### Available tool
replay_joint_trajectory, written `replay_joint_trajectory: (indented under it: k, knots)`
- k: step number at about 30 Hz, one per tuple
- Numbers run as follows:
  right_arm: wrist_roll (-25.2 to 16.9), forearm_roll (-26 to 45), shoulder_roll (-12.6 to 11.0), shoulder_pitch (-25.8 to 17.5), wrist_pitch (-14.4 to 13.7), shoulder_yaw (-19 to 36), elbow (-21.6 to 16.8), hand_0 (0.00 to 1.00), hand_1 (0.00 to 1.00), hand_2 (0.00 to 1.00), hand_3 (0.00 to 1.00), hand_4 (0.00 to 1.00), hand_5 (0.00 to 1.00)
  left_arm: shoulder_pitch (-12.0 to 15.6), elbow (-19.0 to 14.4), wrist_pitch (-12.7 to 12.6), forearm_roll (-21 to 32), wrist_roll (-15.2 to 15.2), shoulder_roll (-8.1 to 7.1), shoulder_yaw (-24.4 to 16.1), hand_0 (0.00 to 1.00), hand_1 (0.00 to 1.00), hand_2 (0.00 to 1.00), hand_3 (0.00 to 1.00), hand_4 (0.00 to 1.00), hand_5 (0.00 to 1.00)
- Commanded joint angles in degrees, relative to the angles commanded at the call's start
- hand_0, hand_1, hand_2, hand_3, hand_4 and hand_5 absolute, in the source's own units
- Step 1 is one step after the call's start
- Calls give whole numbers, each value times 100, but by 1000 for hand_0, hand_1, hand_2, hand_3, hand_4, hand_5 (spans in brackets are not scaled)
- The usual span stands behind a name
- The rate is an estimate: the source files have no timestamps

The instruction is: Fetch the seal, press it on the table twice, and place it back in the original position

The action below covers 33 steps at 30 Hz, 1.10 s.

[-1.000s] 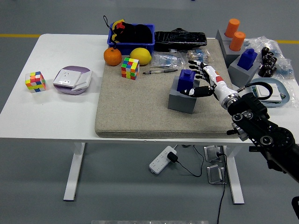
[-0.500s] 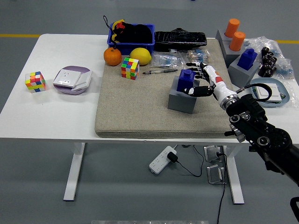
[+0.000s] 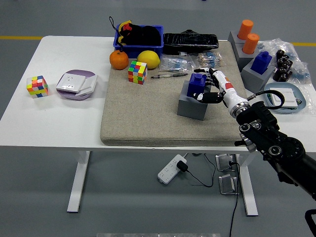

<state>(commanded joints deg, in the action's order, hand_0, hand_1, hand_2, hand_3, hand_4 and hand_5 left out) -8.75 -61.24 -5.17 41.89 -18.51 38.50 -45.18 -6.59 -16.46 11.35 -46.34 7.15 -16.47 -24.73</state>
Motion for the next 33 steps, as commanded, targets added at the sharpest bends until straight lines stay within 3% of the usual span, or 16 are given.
replay_joint_trajectory:
  k: [3, 4, 9, 10, 15, 16, 33]
  knots:
    - [0, -5, 5, -6, -42, -25, 13, 747, 675, 657, 734, 806, 2, 7, -1, -1, -1, 0, 4, 0, 830, 796, 758, 814, 744, 331]
    - [1, -7, 5, -6, -54, -35, 16, 717, 608, 585, 666, 756, 2, 7, -1, 0, -1, 0, 5, 4, 830, 796, 758, 814, 742, 329]
    - [4, 0, 17, -8, -110, -60, 35, 717, 608, 585, 666, 756, 2, 6, -1, -1, -3, 0, 10, 10, 830, 796, 758, 814, 742, 329]
    - [-1, 2, 18, -8, -125, -66, 37, 677, 519, 507, 566, 723, 2, 6, -1, 0, -4, 0, 11, 10, 831, 795, 758, 814, 742, 329]
    - [-44, 31, 26, -10, -196, -72, 43, 677, 519, 507, 566, 723, 2, 14, 2, -1, -5, 1, 16, 9, 831, 795, 758, 814, 742, 329]
    - [-55, 42, 26, -8, -210, -73, 41, 636, 466, 460, 502, 703, 2, 13, 2, -1, -5, 1, 18, 6, 830, 796, 757, 813, 742, 330]
    - [11, -130, -35, -43, -212, 198, -277, 607, 434, 428, 476, 710, 2, 15, 7, 5, 4, 5, 40, -13, 831, 796, 759, 814, 742, 330]
